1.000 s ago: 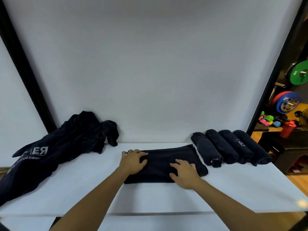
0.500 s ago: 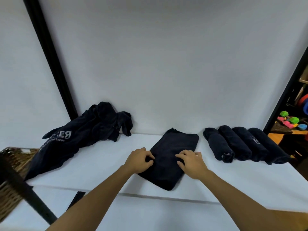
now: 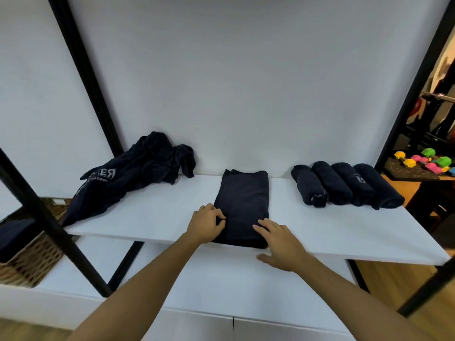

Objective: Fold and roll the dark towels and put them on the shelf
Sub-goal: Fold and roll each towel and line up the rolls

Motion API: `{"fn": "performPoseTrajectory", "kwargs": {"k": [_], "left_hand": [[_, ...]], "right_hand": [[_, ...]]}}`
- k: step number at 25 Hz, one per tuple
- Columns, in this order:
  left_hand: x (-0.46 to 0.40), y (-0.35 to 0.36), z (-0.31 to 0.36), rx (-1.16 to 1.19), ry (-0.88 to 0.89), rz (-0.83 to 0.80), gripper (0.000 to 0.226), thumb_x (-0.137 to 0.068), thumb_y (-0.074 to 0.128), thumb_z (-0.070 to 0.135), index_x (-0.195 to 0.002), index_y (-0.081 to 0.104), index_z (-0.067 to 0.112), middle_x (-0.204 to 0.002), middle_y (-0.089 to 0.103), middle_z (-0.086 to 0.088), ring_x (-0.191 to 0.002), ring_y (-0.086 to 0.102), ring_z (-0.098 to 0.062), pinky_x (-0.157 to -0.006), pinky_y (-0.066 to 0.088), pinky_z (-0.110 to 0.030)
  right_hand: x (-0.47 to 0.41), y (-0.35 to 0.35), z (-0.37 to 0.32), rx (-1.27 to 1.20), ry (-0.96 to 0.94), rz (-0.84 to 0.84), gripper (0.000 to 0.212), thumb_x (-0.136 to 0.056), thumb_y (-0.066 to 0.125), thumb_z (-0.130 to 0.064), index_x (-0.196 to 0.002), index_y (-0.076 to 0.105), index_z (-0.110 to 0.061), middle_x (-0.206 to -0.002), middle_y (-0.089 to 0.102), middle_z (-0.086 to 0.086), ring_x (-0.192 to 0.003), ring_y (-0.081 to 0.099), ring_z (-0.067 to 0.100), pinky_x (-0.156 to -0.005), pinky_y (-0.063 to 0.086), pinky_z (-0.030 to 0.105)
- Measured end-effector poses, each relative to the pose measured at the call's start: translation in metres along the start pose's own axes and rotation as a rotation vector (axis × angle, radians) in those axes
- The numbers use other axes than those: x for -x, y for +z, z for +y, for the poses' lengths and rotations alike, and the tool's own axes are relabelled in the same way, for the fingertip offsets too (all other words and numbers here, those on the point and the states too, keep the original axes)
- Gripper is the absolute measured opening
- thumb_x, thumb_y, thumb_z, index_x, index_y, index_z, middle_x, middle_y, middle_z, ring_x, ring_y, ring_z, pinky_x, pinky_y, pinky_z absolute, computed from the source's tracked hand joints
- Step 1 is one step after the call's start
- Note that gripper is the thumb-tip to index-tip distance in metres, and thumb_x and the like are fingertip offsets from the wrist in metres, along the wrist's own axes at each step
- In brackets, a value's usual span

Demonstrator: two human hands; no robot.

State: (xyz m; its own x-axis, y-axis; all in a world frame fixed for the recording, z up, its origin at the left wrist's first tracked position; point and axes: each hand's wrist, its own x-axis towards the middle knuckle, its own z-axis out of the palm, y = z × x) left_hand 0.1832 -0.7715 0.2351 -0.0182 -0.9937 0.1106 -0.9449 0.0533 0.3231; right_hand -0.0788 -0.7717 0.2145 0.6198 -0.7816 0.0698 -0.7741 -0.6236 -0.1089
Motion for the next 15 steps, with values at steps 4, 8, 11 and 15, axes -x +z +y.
{"fn": "performPoseTrajectory", "kwargs": {"k": [4, 8, 11, 15], "left_hand": [[0.033, 0.001, 0.013, -0.063, -0.017, -0.007, 0.045, -0.092, 0.048, 0.058, -0.120, 0.063, 0.026, -0.128, 0.049, 0.003, -0.122, 0.041, -0.018, -0.102, 0.033, -0.035], [0.056, -0.005, 0.026, -0.003, 0.014, -0.104, 0.096, -0.072, 0.035, 0.091, -0.139, 0.050, 0.025, -0.149, 0.032, 0.007, -0.139, 0.020, -0.017, -0.115, 0.017, -0.040], [0.061, 0.001, 0.043, -0.130, 0.182, -0.048, 0.094, -0.067, 0.050, 0.086, -0.140, 0.044, 0.027, -0.144, 0.037, 0.008, -0.134, 0.030, -0.017, -0.114, 0.021, -0.036], [0.045, -0.008, 0.058, -0.047, 0.265, 0.054, 0.026, -0.087, 0.058, 0.037, -0.110, 0.061, 0.025, -0.105, 0.064, 0.008, -0.099, 0.056, -0.017, -0.093, 0.037, -0.028]], "right_hand": [[0.016, 0.004, -0.008, -0.038, 0.005, 0.128, 0.051, -0.094, 0.061, -0.032, -0.142, 0.050, -0.020, -0.149, 0.045, 0.002, -0.138, 0.042, 0.025, -0.112, 0.033, 0.037], [0.026, -0.009, -0.016, -0.135, 0.029, 0.274, 0.021, -0.094, 0.059, -0.025, -0.113, 0.069, -0.023, -0.113, 0.067, -0.007, -0.102, 0.058, 0.018, -0.094, 0.042, 0.030], [0.026, -0.024, -0.021, -0.320, 0.121, 0.212, 0.016, -0.097, 0.056, -0.027, -0.103, 0.070, -0.027, -0.095, 0.065, -0.010, -0.089, 0.052, 0.015, -0.084, 0.043, 0.029], [0.020, -0.035, -0.010, -0.539, 0.298, 0.187, 0.012, -0.096, 0.058, -0.032, -0.097, 0.066, -0.024, -0.089, 0.067, -0.003, -0.086, 0.060, 0.020, -0.081, 0.049, 0.035]]}}
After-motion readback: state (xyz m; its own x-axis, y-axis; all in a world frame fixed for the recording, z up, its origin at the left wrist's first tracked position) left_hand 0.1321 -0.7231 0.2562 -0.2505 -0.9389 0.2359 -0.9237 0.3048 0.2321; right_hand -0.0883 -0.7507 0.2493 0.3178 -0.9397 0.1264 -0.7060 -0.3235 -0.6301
